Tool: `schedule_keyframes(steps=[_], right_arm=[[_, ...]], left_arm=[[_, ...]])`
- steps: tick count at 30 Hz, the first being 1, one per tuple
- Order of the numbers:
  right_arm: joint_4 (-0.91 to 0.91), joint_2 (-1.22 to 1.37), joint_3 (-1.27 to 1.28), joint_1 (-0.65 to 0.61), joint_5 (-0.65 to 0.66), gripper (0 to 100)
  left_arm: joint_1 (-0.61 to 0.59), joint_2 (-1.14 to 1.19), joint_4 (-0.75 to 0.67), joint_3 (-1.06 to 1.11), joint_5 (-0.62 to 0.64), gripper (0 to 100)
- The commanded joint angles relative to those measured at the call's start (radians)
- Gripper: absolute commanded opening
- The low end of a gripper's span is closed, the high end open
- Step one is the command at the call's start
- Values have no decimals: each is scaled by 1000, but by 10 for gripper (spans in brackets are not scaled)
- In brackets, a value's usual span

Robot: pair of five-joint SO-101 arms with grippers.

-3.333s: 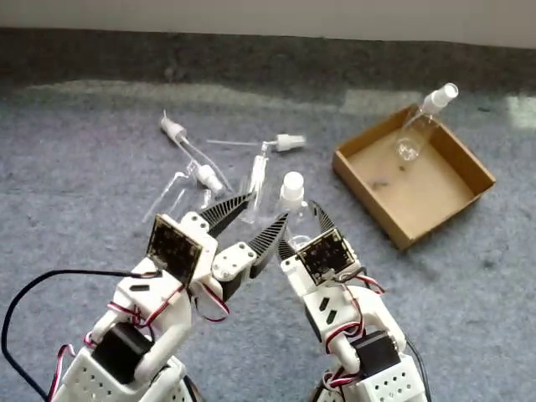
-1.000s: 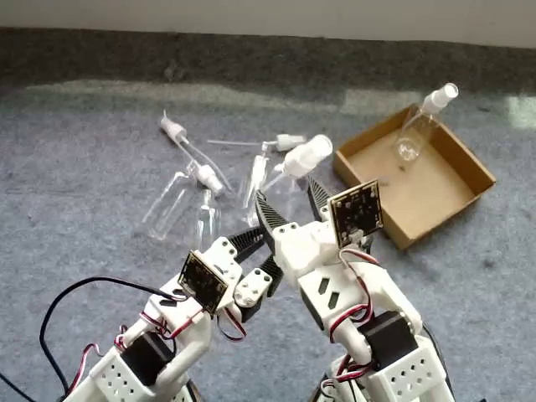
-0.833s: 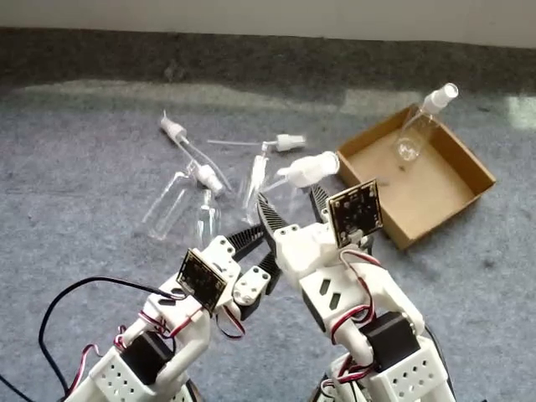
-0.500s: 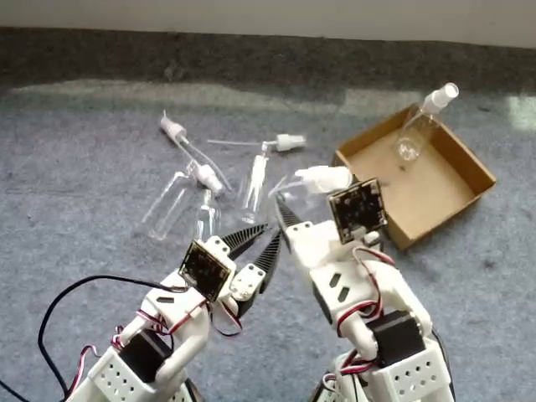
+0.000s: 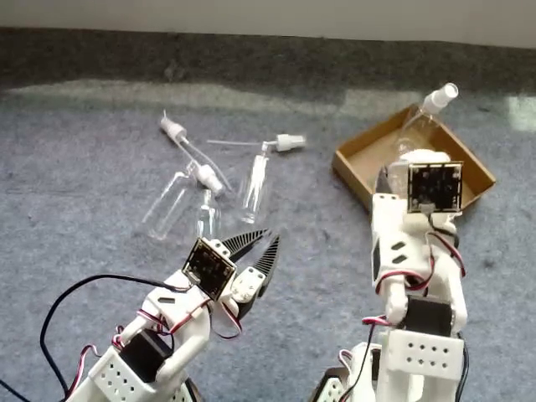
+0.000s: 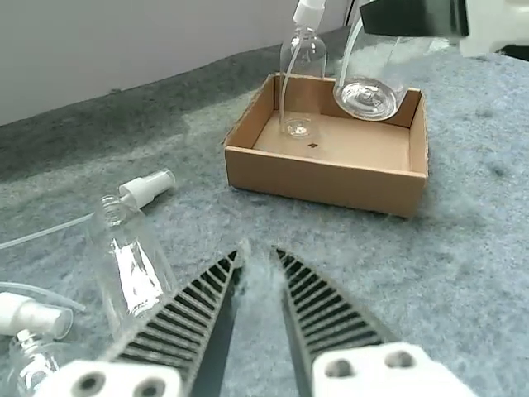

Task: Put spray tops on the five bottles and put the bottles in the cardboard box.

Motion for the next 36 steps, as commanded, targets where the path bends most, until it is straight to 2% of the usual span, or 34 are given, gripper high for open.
schedule_keyframes(steps=[1,8,14,19,28,36], right_arm=[[-148,157,-64,82,14,84],[-375,372,-64,154,18,84],[-403,533,-157,150,14,84],[-401,673,-265,97,14,84],[-412,792,-292,-38,14,84],[-518,802,-292,-110,12,84]], left_arm=[[-1,-12,48,21,3,5],[-1,-12,51,21,3,5],[-1,-12,51,21,3,5],[-13,-12,51,21,3,5],[-193,-12,46,21,3,5],[-205,-12,51,21,3,5]])
